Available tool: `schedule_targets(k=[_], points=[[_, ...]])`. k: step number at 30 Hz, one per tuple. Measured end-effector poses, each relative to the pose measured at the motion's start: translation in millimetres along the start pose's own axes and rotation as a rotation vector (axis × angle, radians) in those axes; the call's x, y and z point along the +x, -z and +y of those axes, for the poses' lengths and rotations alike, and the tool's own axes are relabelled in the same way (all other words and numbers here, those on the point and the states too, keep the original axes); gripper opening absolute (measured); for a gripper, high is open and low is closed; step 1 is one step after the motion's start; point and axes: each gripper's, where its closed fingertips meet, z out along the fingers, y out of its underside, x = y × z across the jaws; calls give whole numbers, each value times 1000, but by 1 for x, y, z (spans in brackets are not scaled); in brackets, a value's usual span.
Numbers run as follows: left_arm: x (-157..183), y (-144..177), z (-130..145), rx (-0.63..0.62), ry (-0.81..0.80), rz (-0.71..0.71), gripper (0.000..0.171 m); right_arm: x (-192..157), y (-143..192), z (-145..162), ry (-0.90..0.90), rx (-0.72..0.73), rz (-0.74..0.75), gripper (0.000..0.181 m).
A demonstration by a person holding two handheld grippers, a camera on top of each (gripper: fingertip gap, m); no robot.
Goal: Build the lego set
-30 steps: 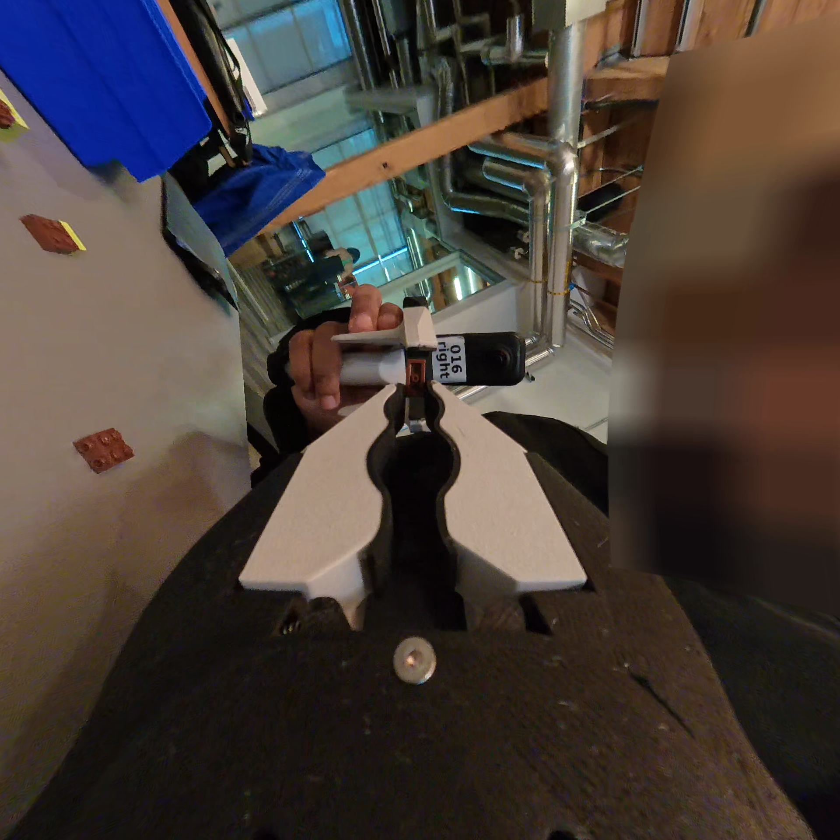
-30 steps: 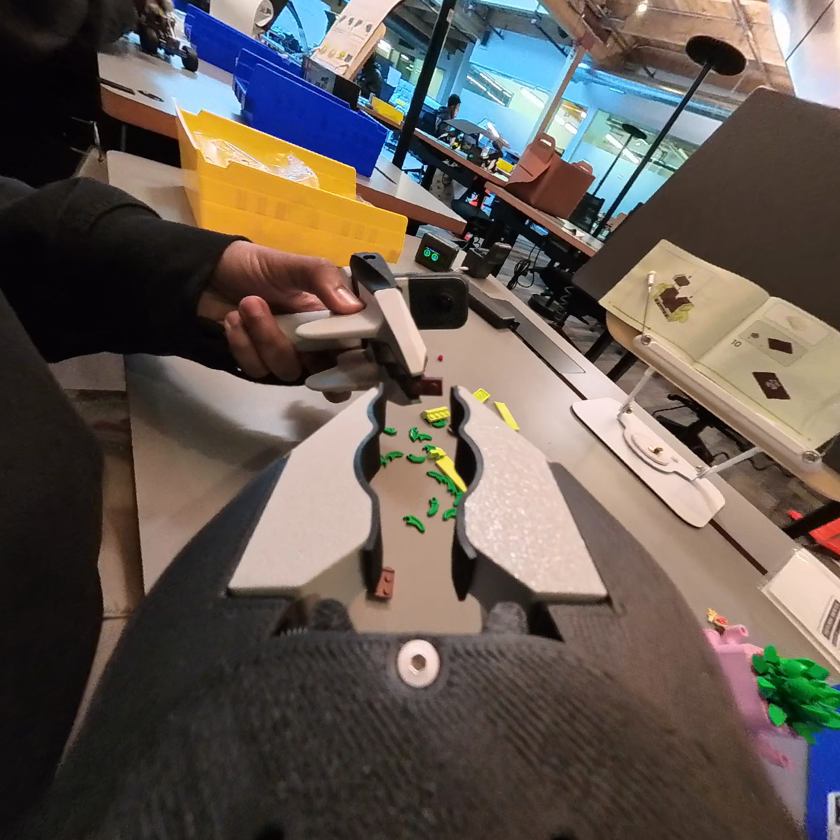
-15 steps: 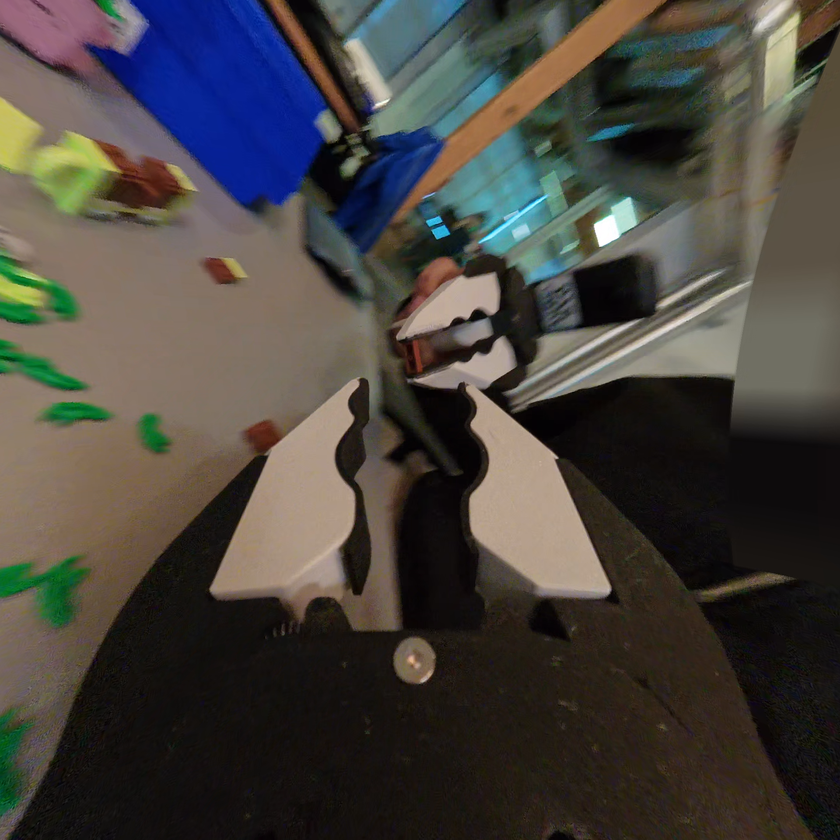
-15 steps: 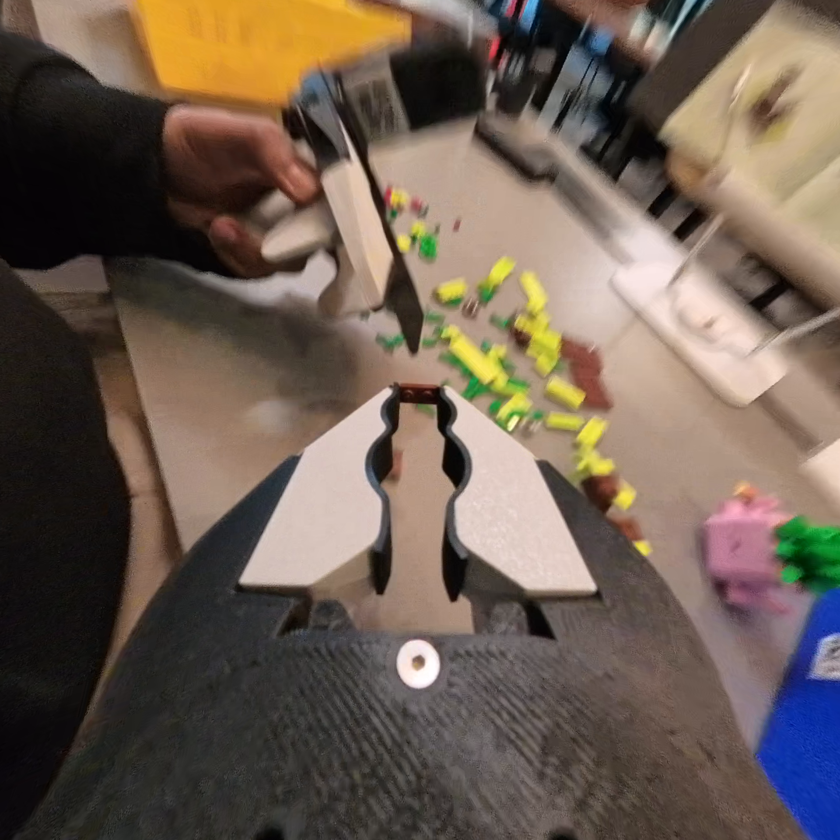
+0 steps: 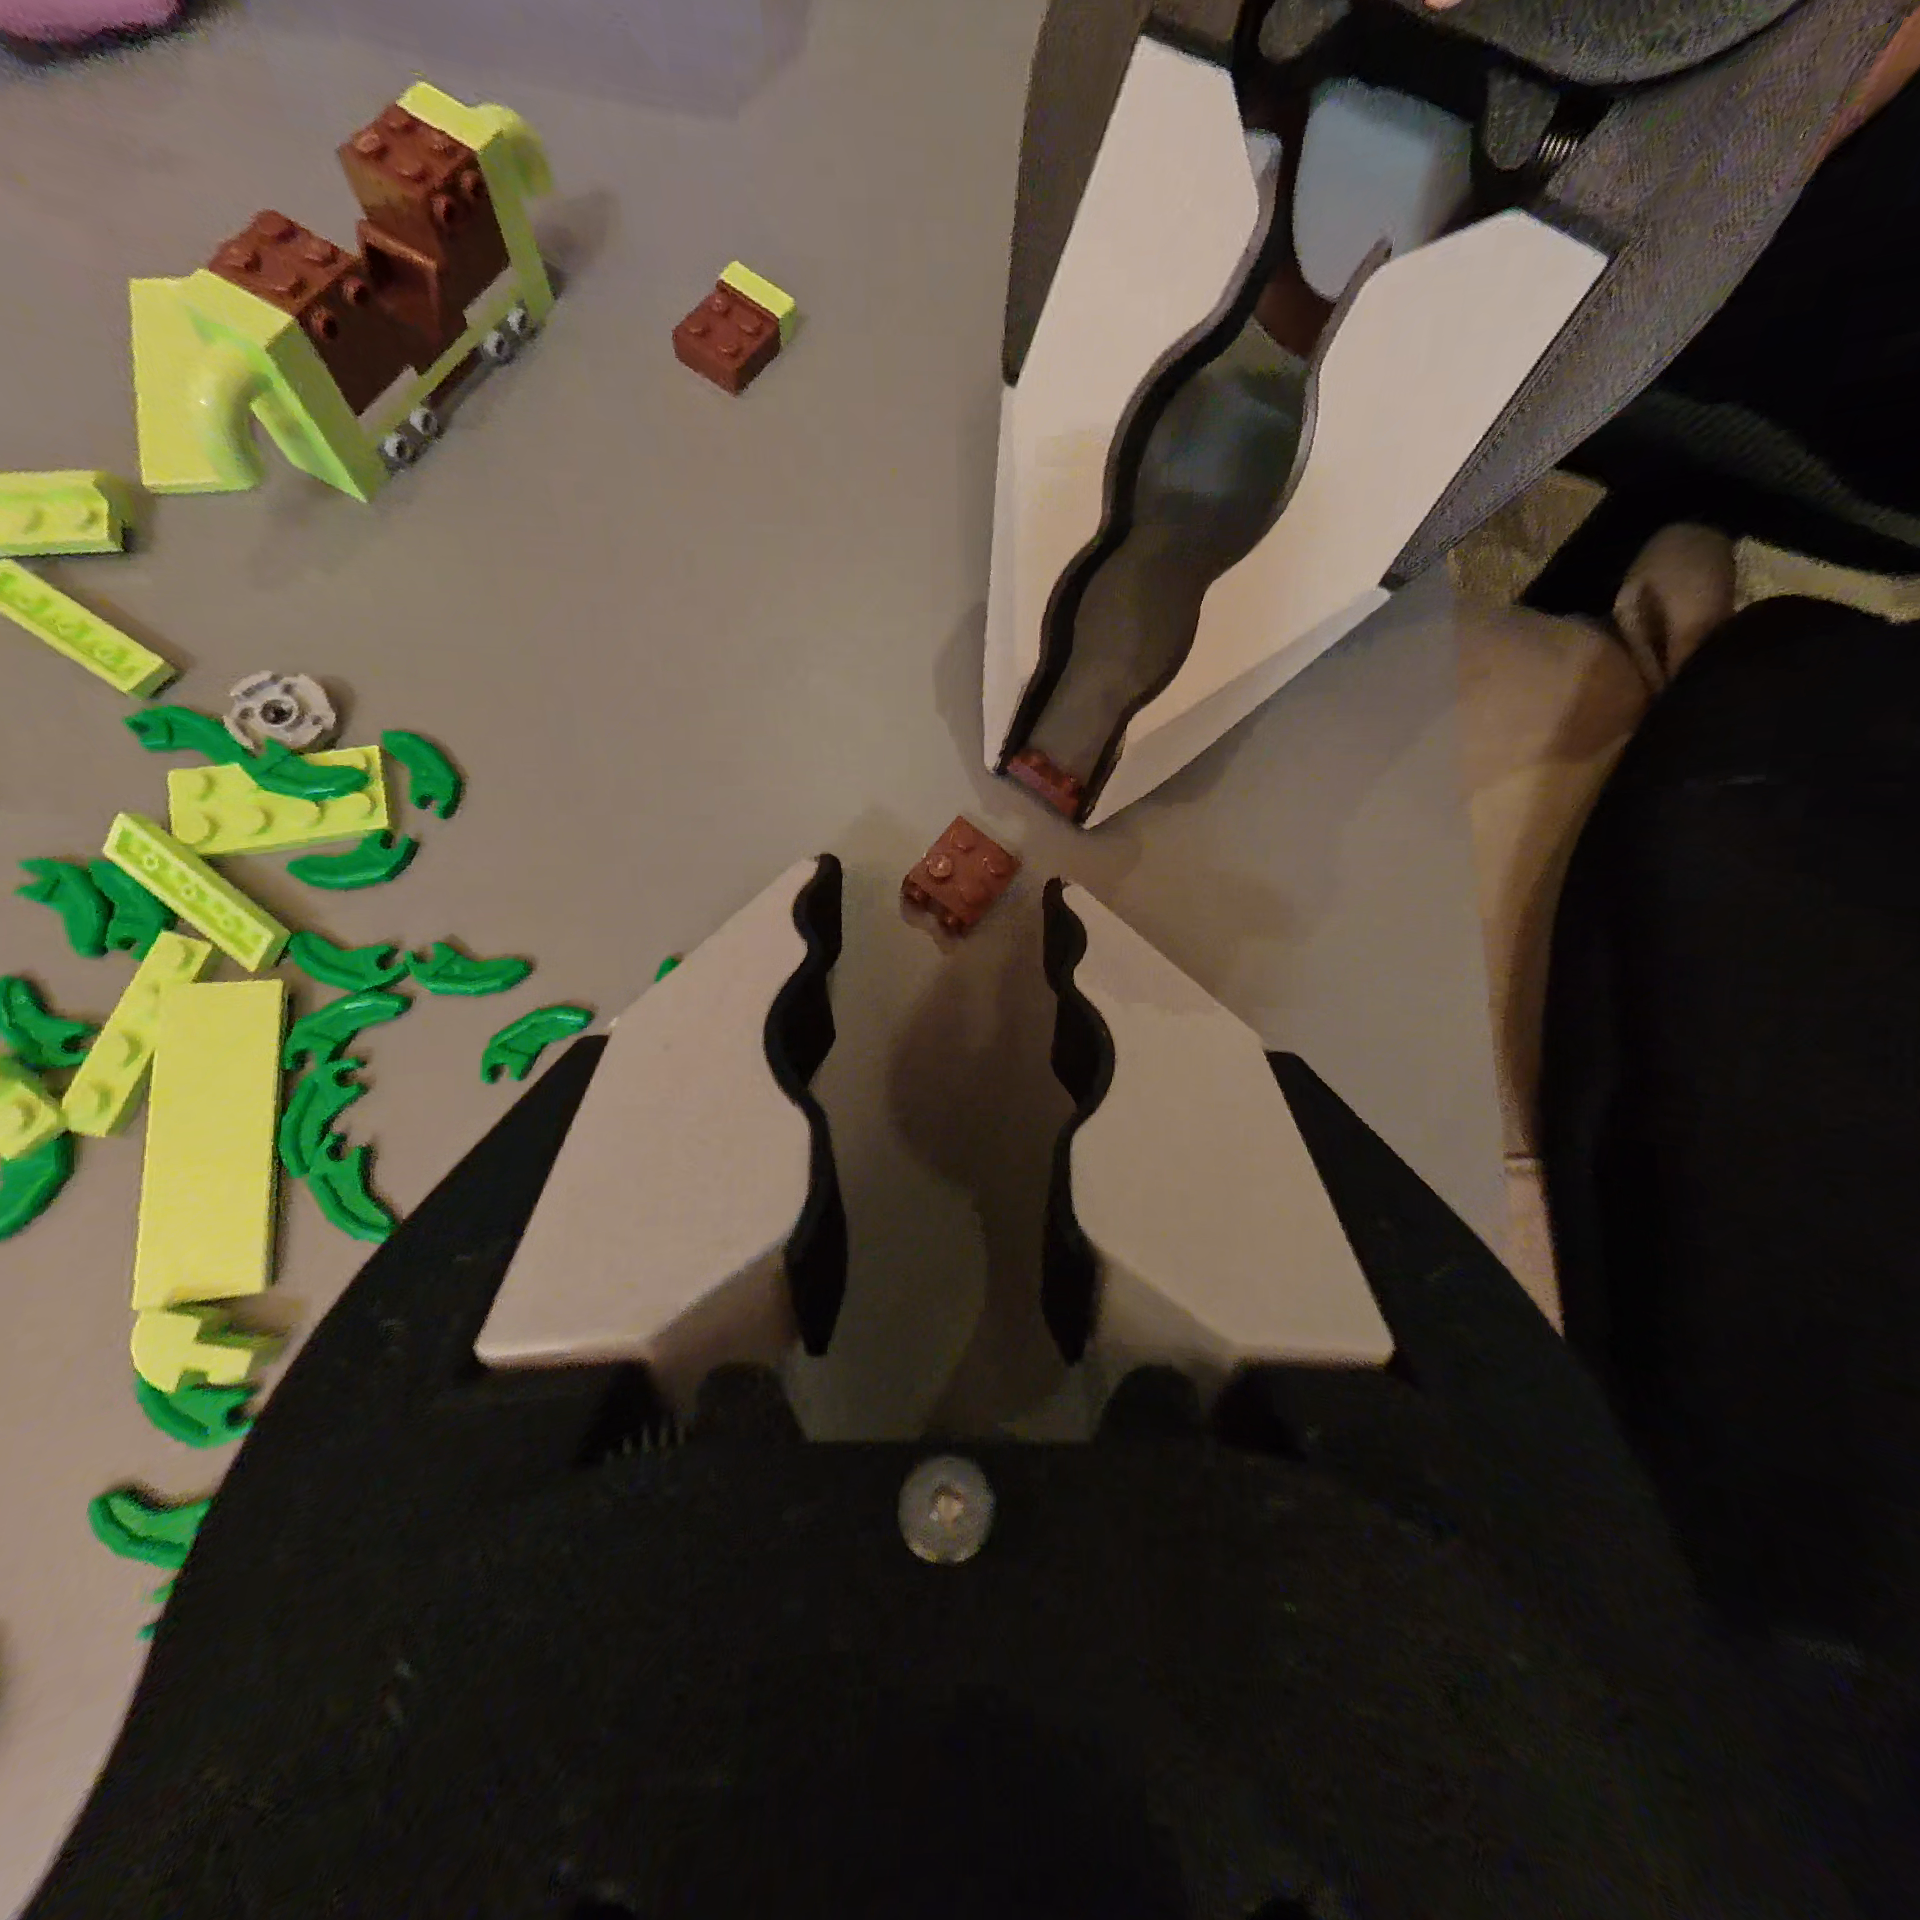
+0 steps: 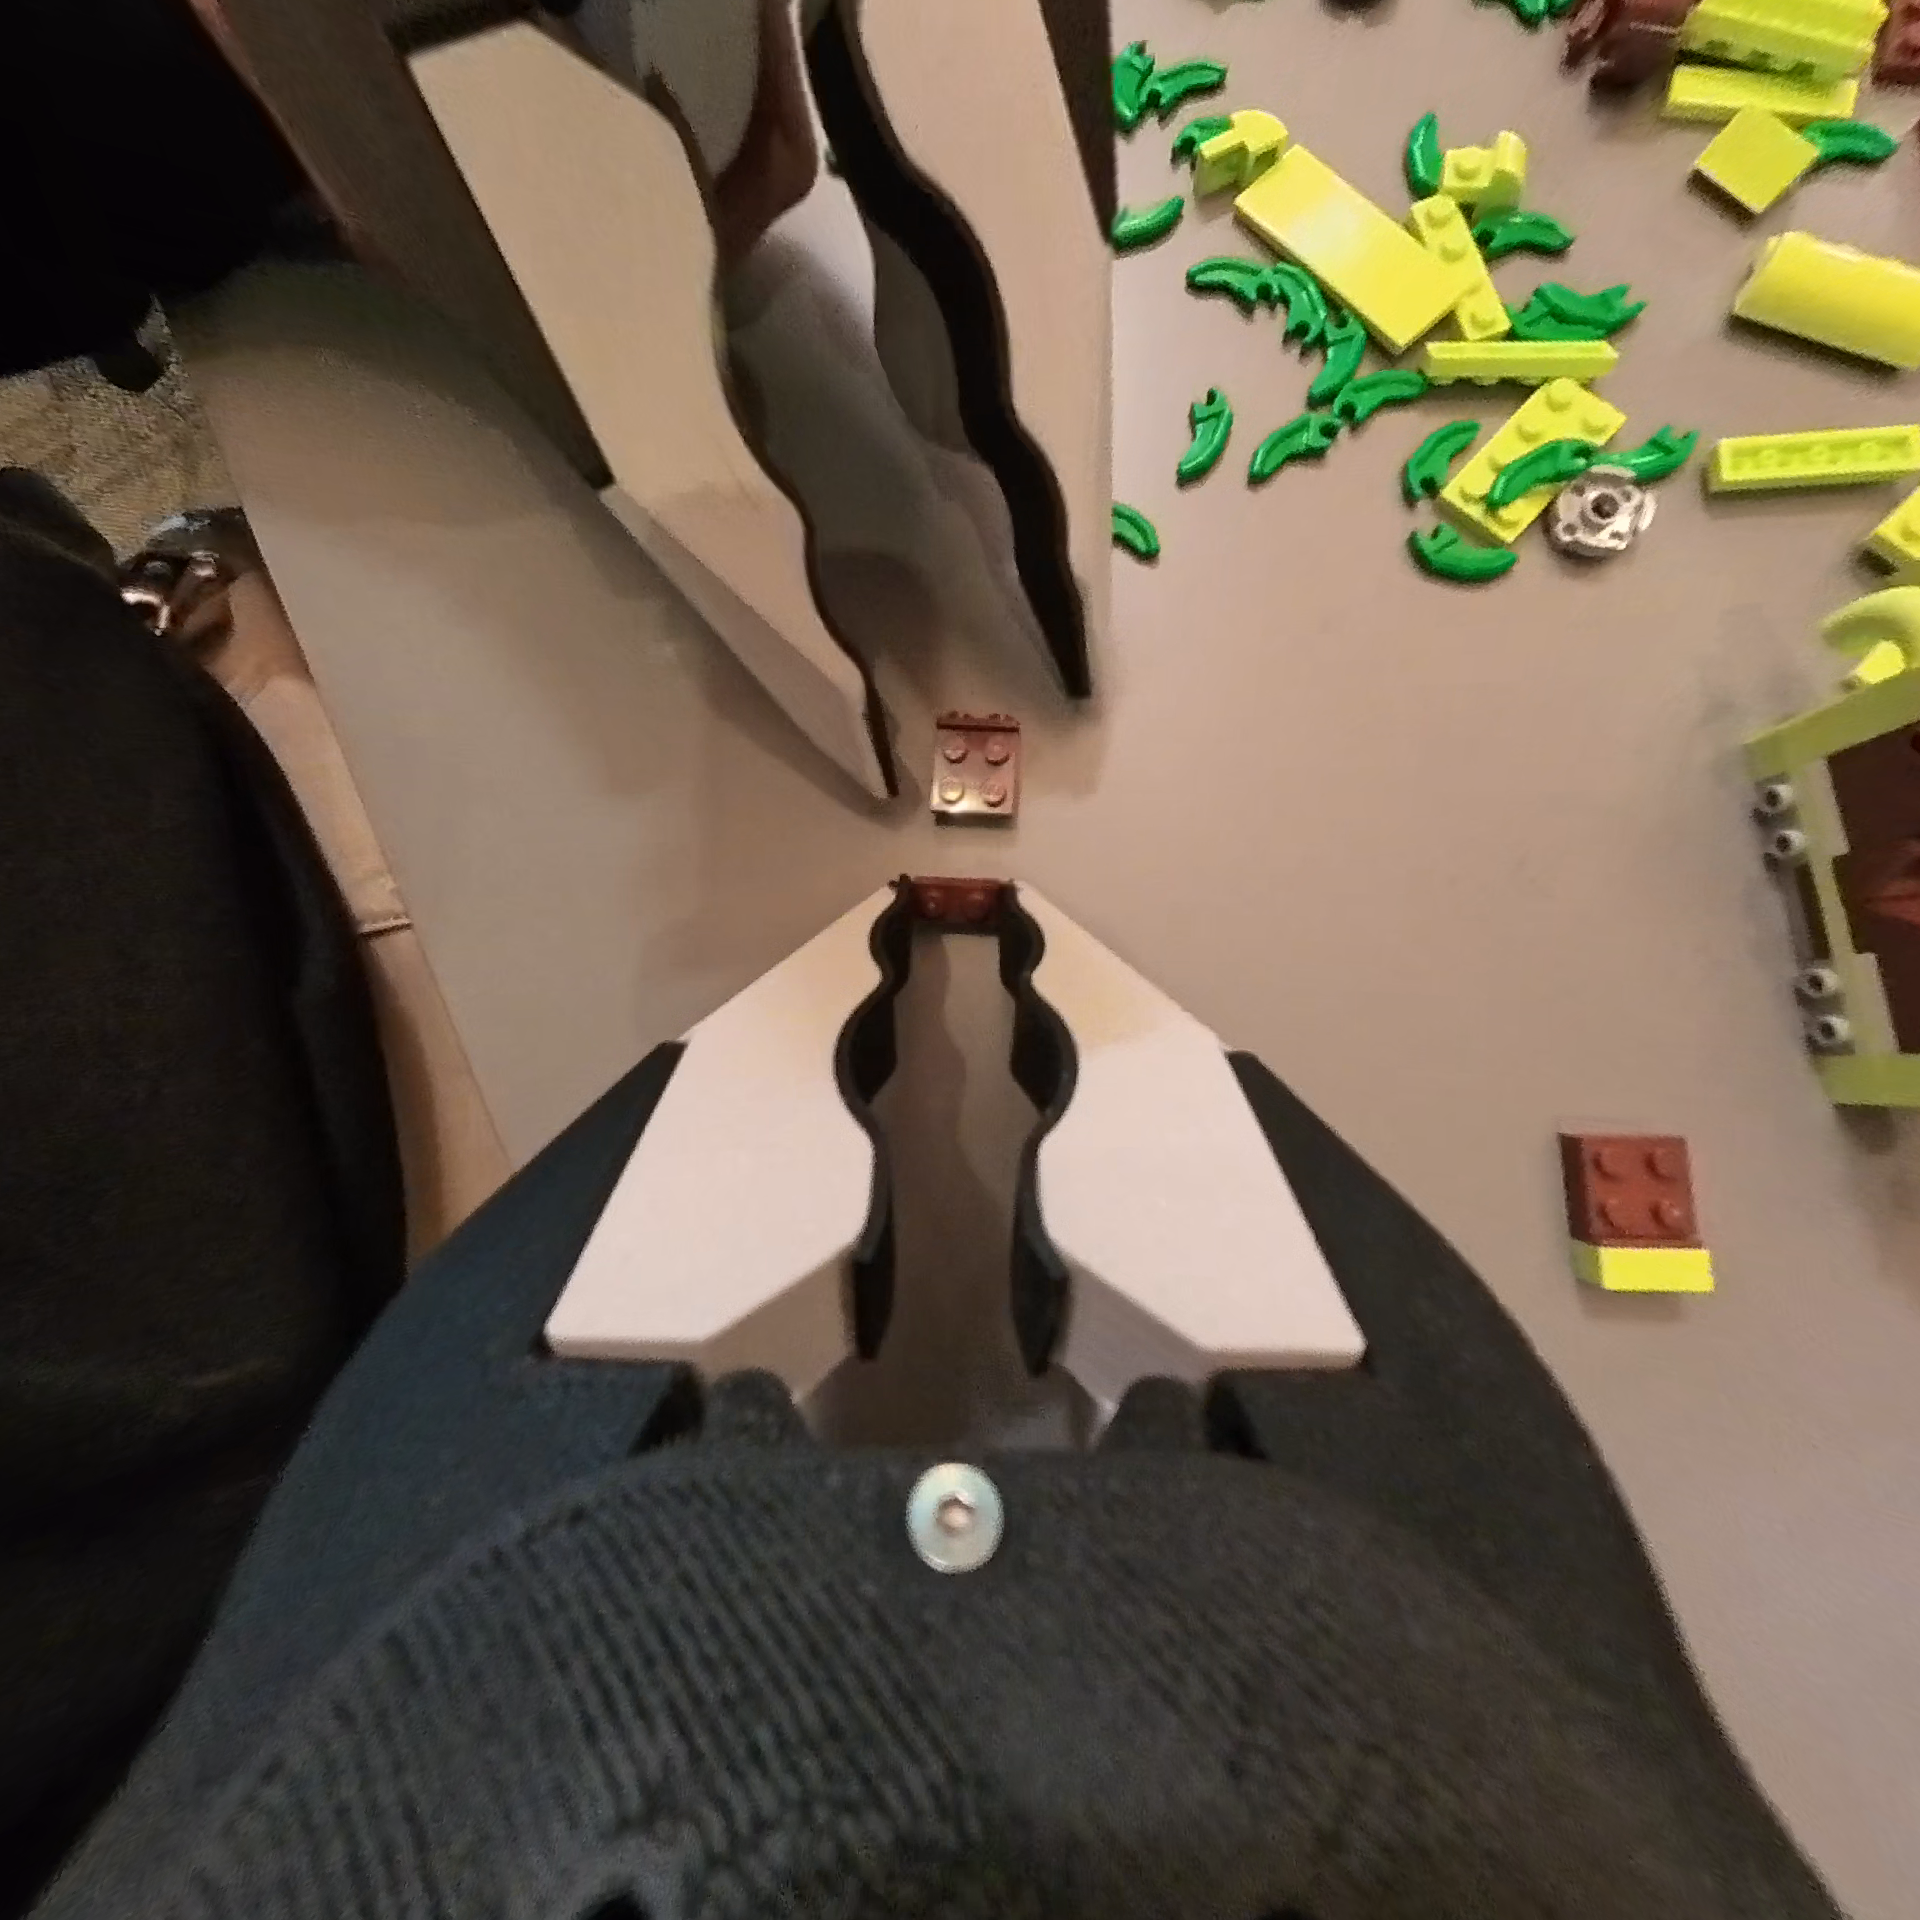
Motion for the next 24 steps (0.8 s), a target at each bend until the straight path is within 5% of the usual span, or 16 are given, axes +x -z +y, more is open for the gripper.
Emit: schedule_targets(k=[6,24], points=[[-1,-3,4,-33,-15,16,16,1,3,3,22,27,38,28],[7,-5,-9,18,-6,131,16,1,3,3,0,100,70,17]])
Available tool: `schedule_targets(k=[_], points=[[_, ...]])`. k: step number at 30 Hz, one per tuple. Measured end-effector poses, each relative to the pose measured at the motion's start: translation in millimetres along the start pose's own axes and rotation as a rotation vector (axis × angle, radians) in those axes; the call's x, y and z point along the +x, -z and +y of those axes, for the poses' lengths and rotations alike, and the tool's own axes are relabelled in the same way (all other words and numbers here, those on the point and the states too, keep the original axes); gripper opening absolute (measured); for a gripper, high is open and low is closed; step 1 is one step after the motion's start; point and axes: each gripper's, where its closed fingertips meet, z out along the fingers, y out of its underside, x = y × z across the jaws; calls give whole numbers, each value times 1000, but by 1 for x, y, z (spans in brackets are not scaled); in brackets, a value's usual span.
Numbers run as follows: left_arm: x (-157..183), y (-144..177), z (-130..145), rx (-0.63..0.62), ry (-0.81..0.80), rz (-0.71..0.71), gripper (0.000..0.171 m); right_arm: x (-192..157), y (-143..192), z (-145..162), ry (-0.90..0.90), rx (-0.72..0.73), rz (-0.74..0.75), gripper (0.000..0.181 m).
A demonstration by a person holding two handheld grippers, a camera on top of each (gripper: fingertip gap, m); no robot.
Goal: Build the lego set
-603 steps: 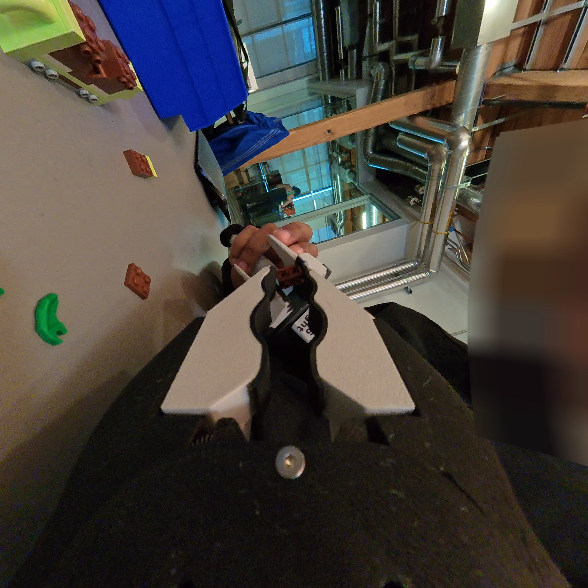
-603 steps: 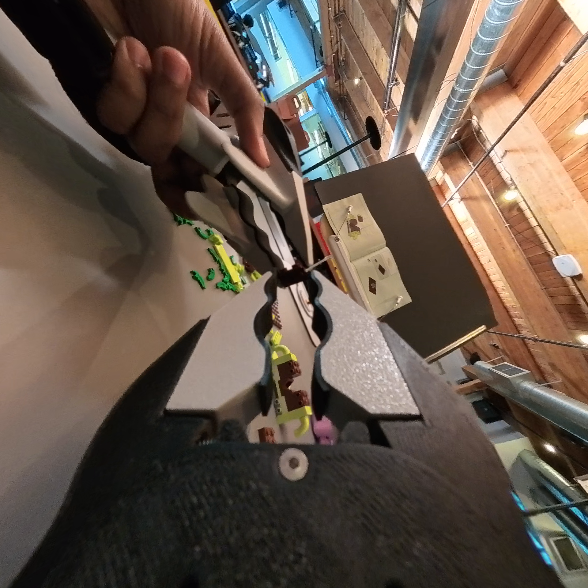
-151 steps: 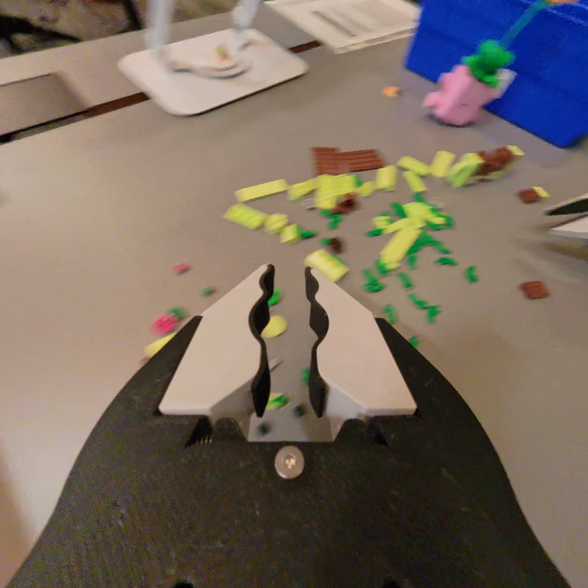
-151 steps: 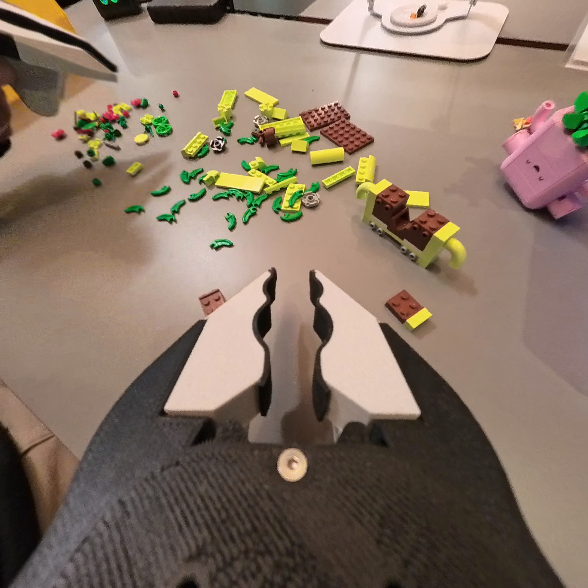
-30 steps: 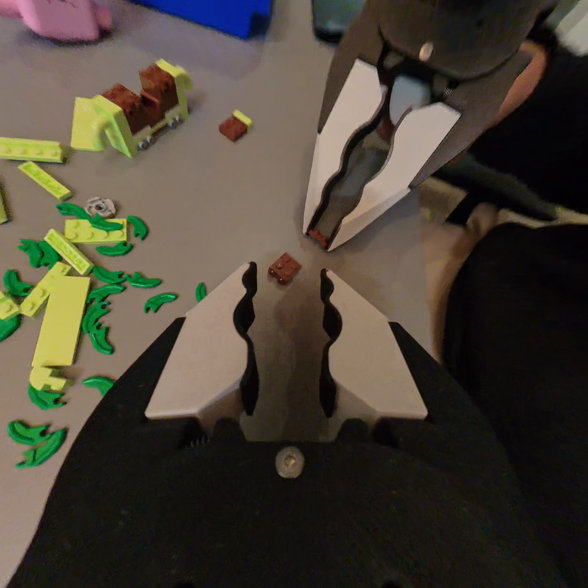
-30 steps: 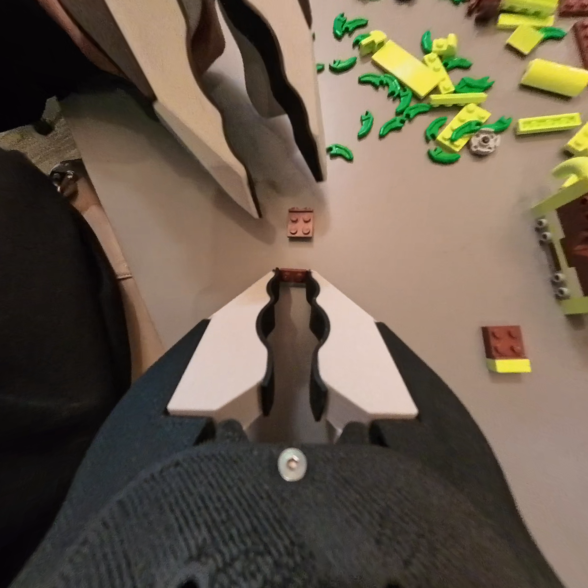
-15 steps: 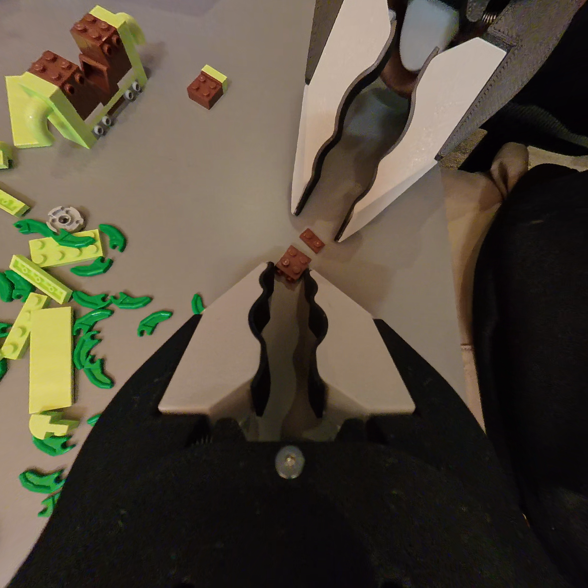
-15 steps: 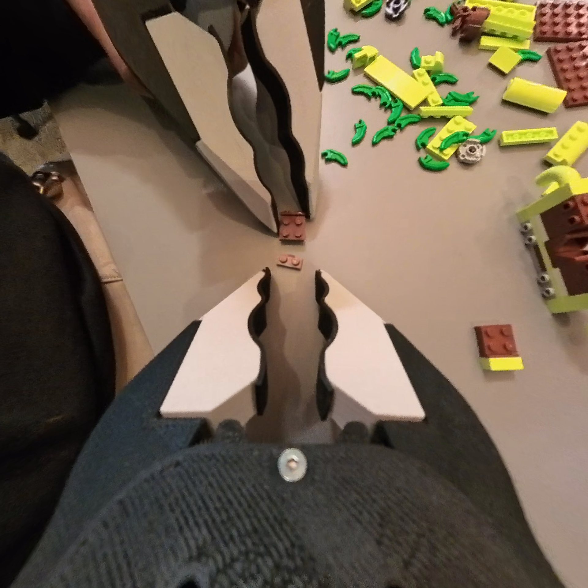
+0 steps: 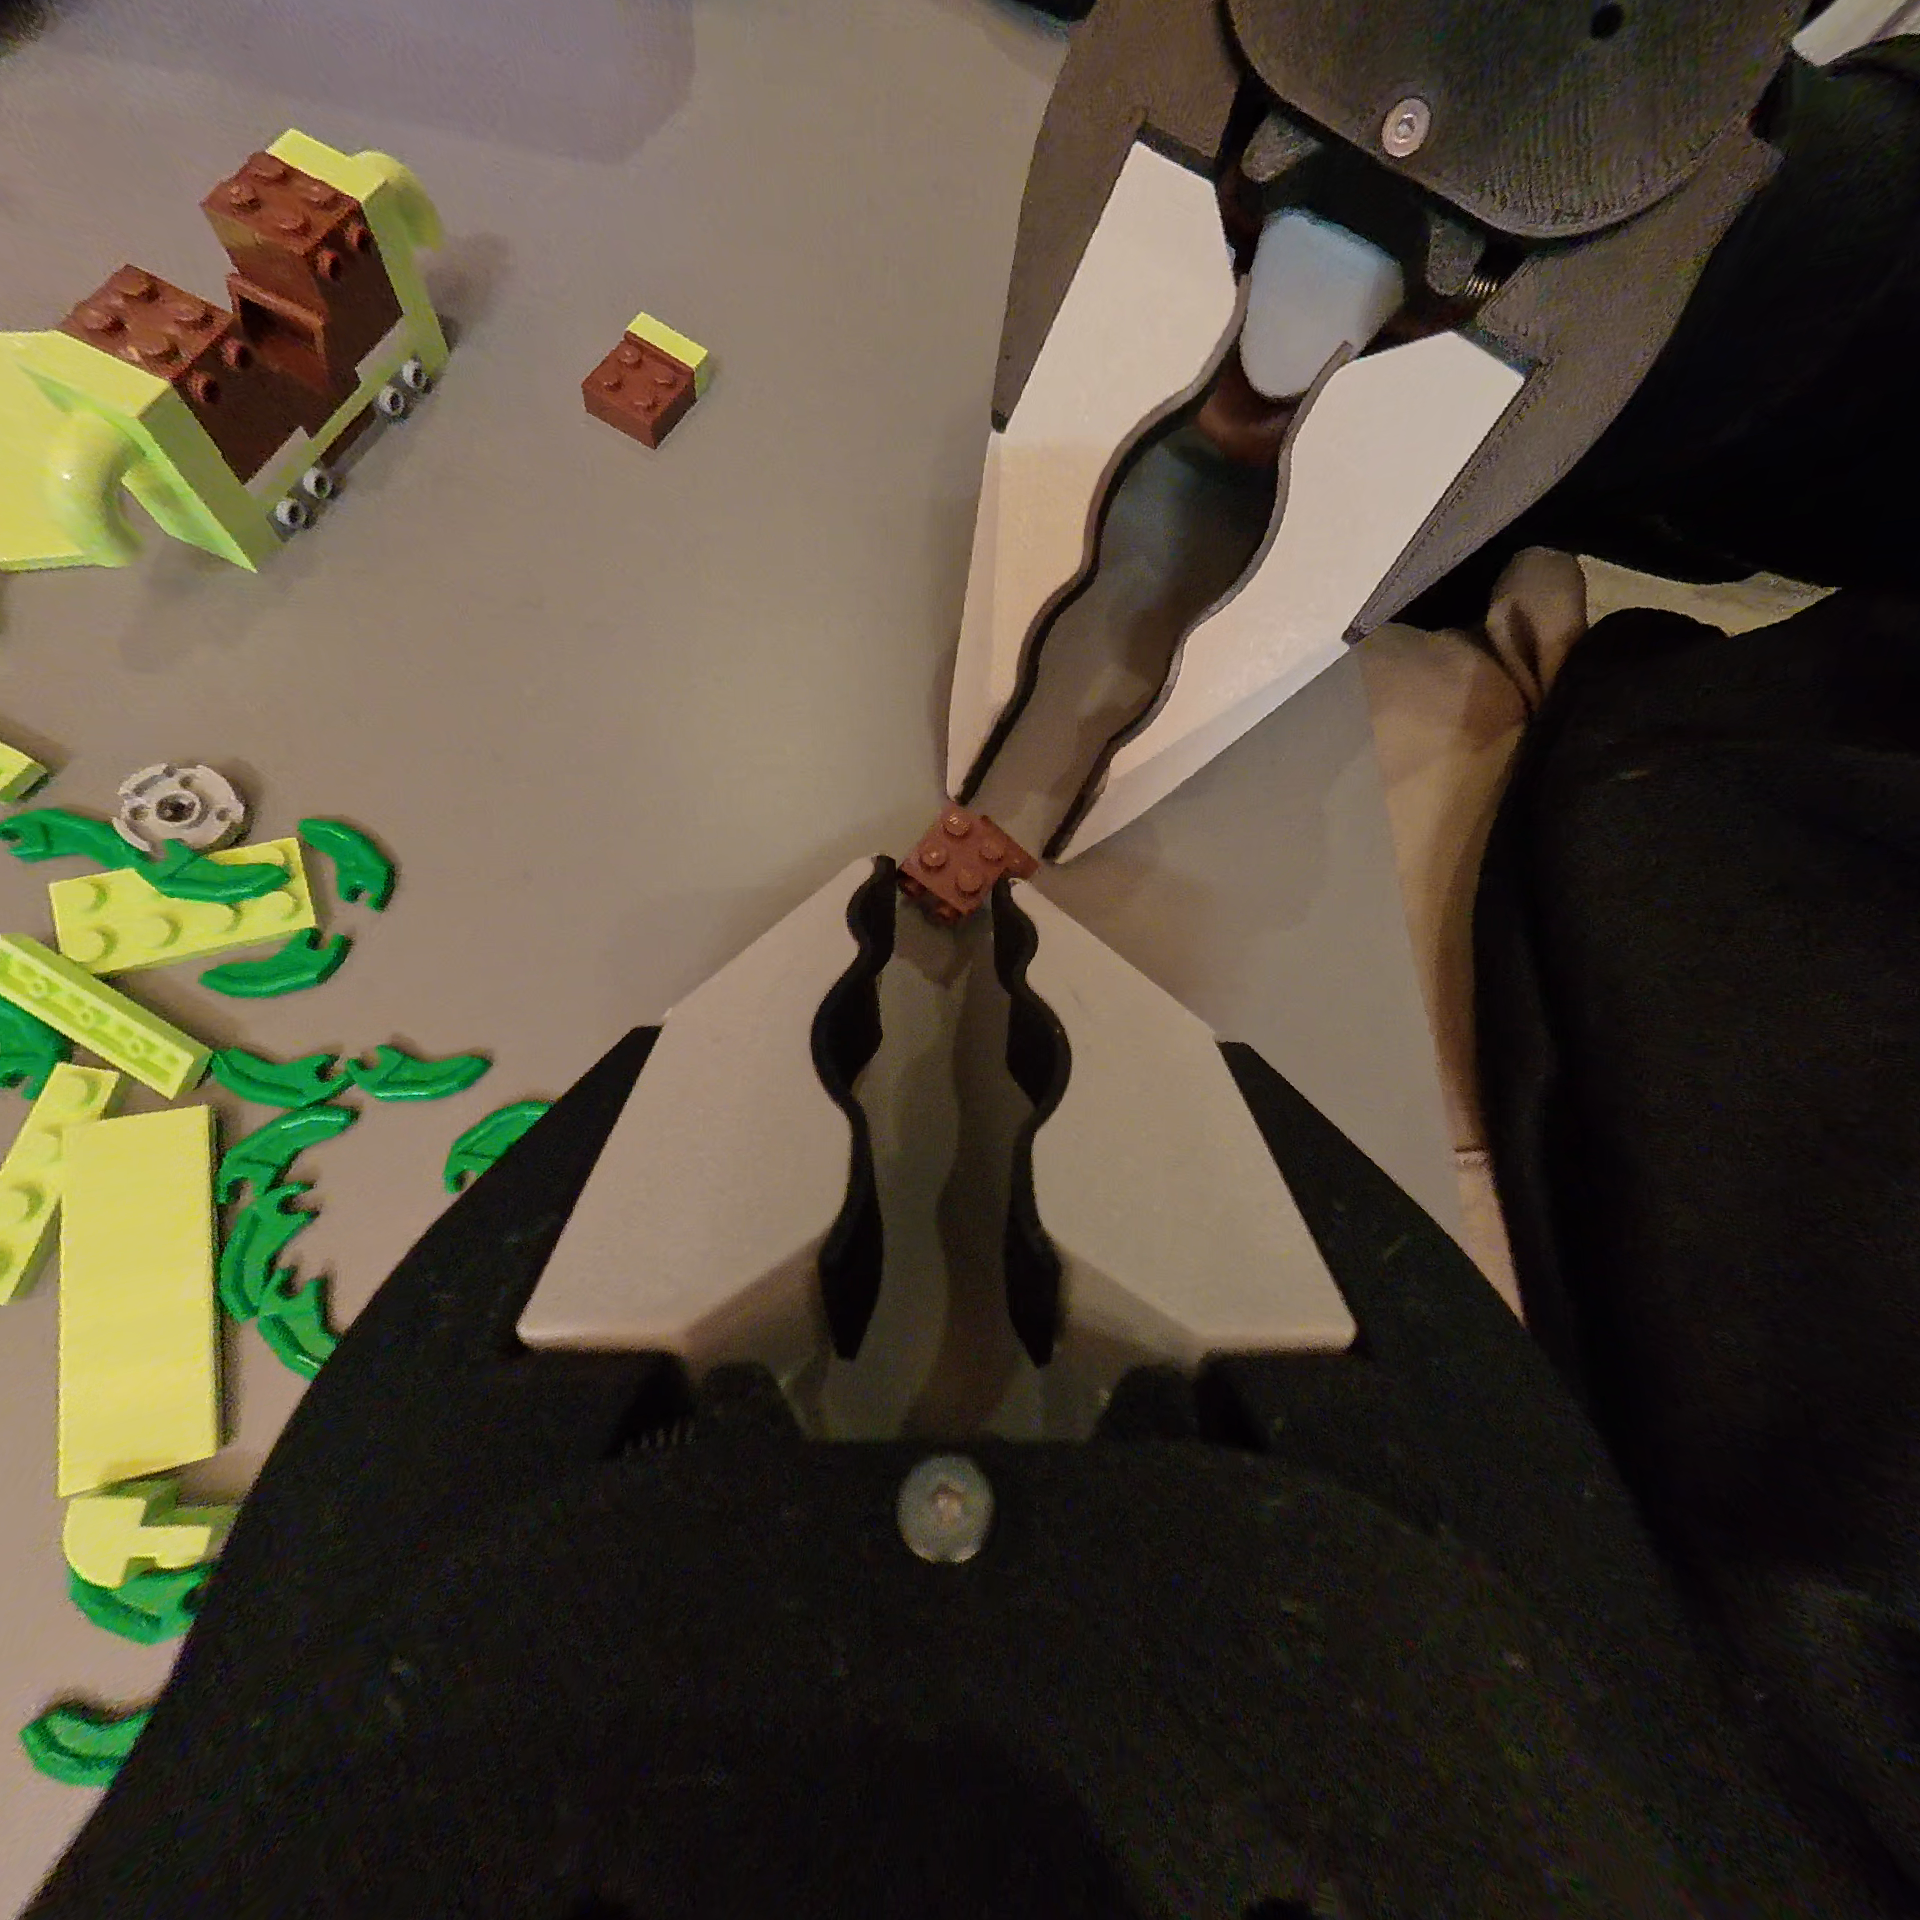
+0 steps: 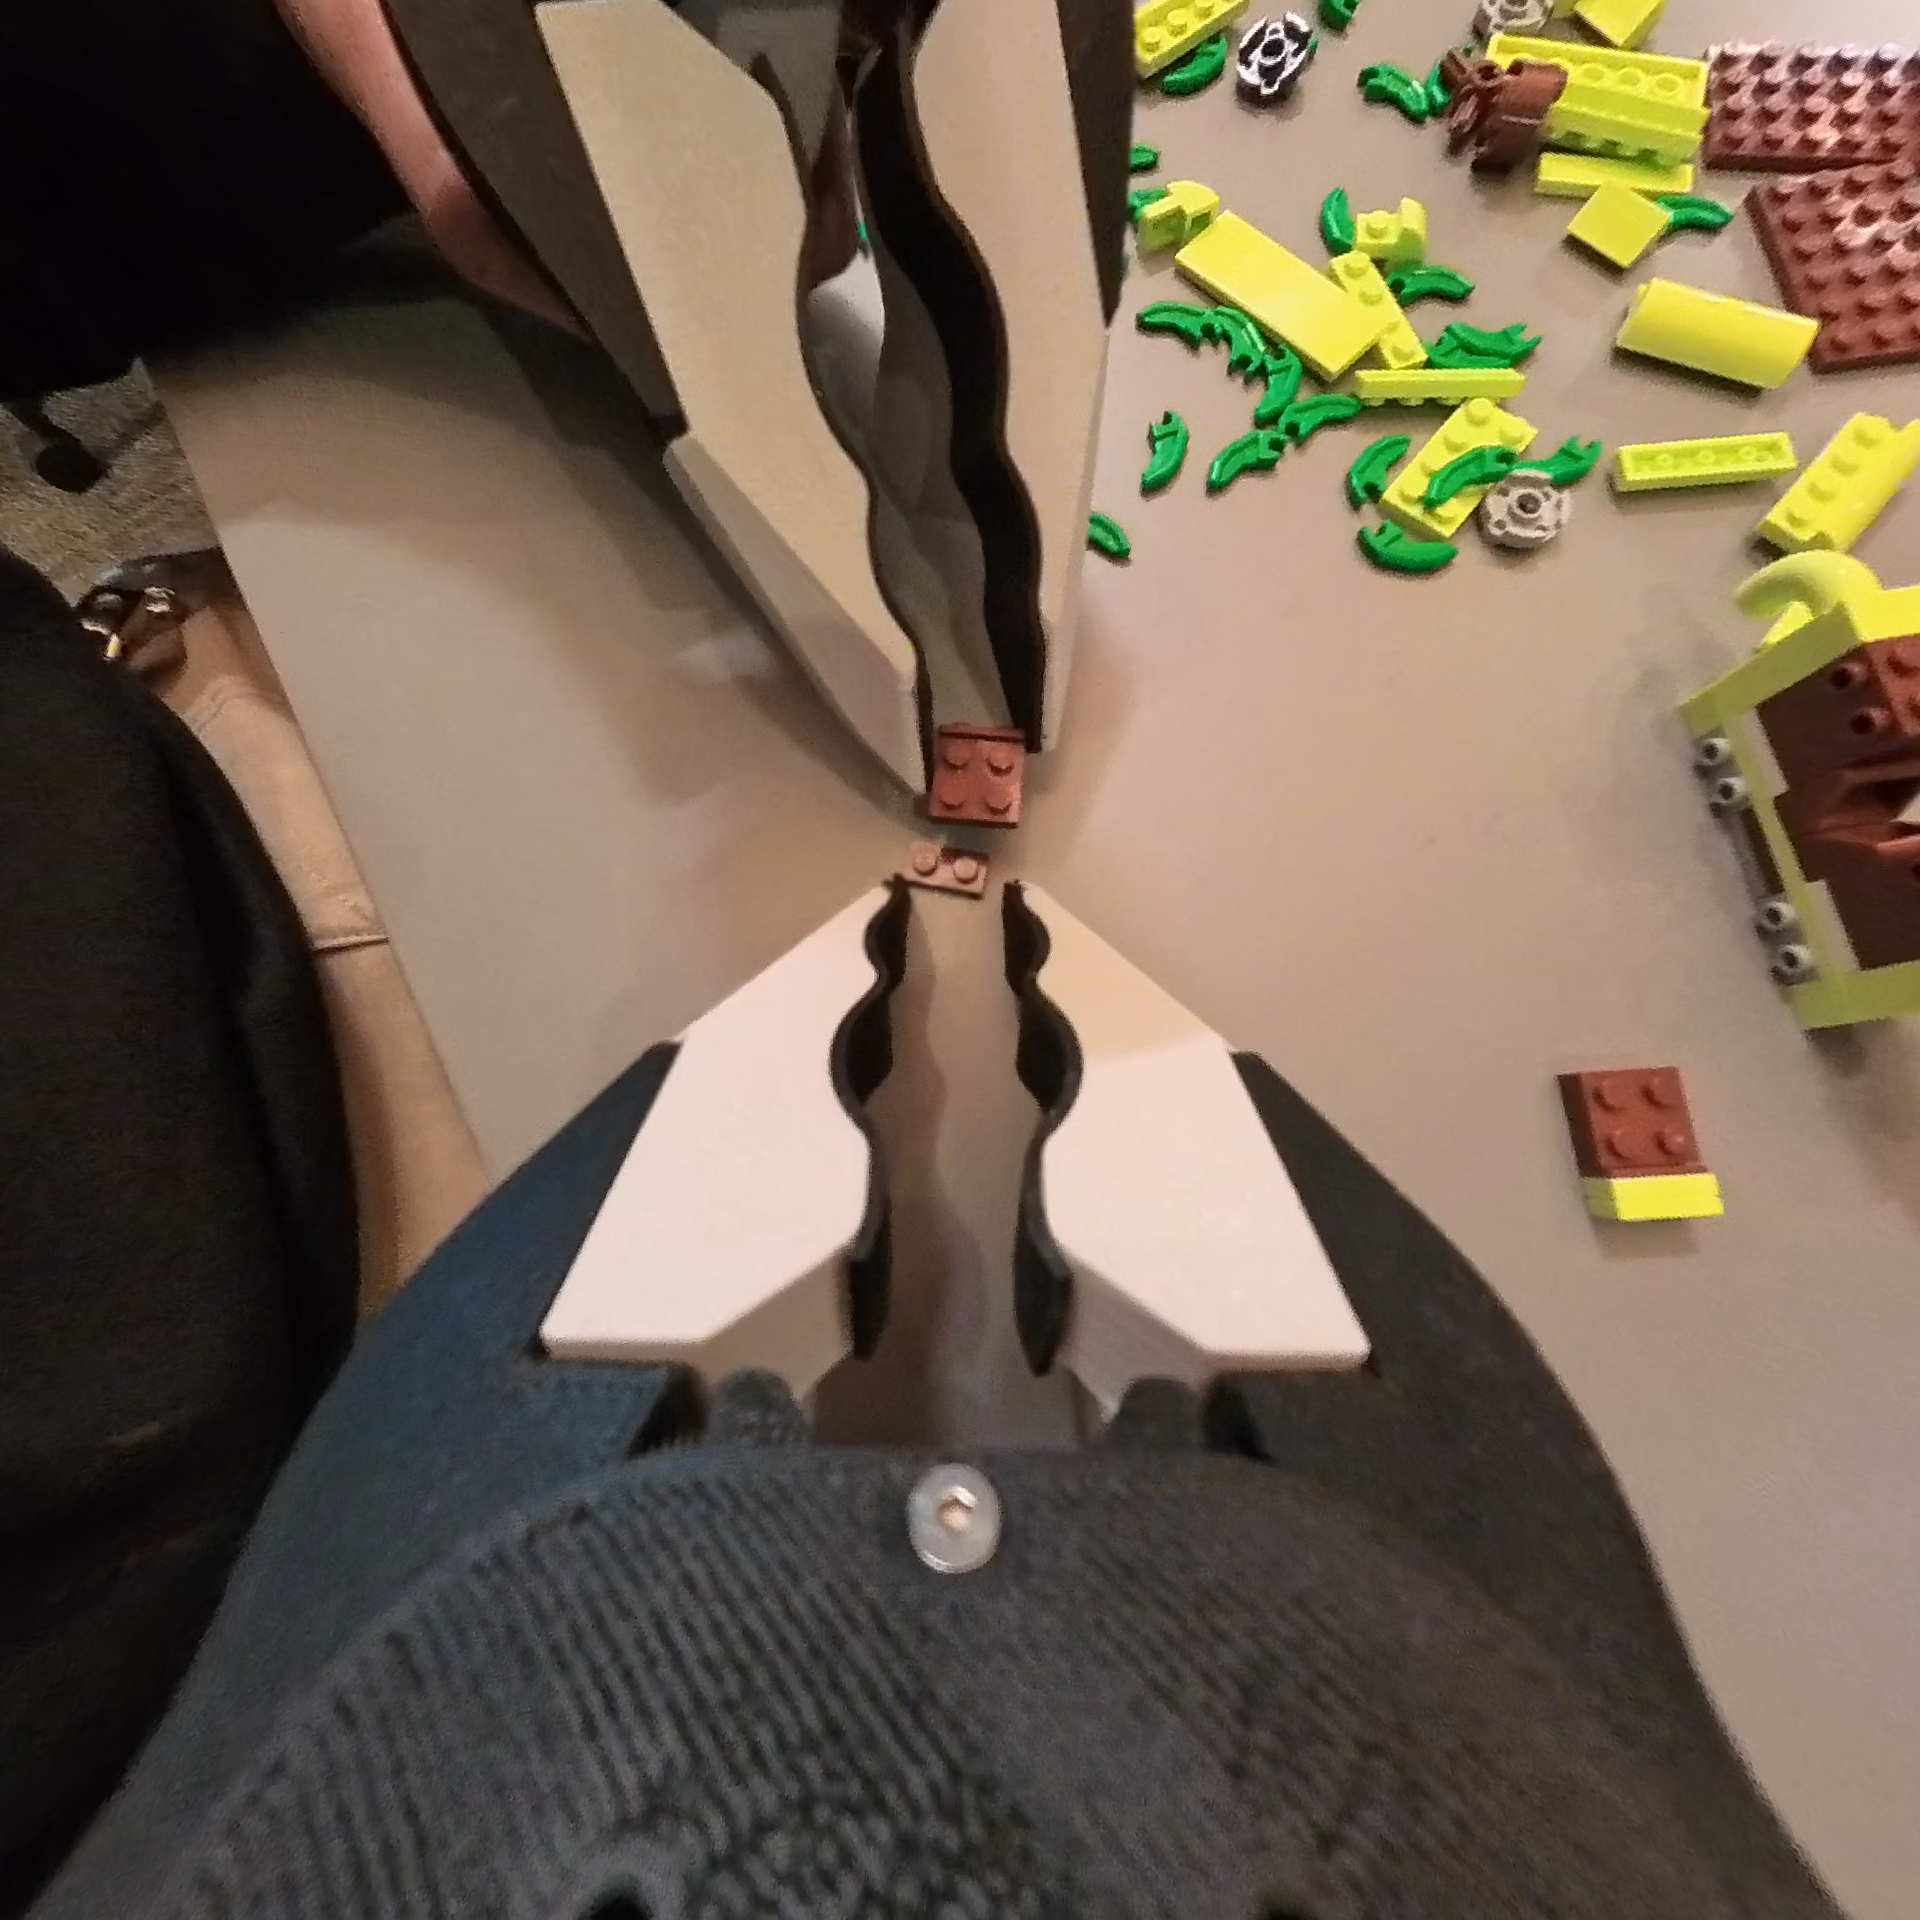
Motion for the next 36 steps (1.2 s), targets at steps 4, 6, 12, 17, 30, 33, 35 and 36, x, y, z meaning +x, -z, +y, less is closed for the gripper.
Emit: schedule_targets(k=[4,6,12,17,30,33,35,36], points=[[-2,2,2,-2,6,-4,16,6,-2,-2,40,-12,20,14],[-3,3,4,-9,3,-13,16,8,-3,-3,45,-14,14,14],[-5,4,4,-11,-7,-17,16,10,-2,-2,43,-13,8,15],[-13,8,4,0,5,-46,16,1,-4,-6,-20,14,8,31],[-7,38,10,122,103,-100,16,-7,-17,-16,217,5,-162,14],[3,41,18,119,102,-101,16,-29,-22,-19,378,-9,-335,14],[9,41,24,106,98,-108,16,-35,-25,-21,429,-9,-395,14],[12,41,26,103,98,-115,16,-35,-25,-22,437,-11,-410,14]])
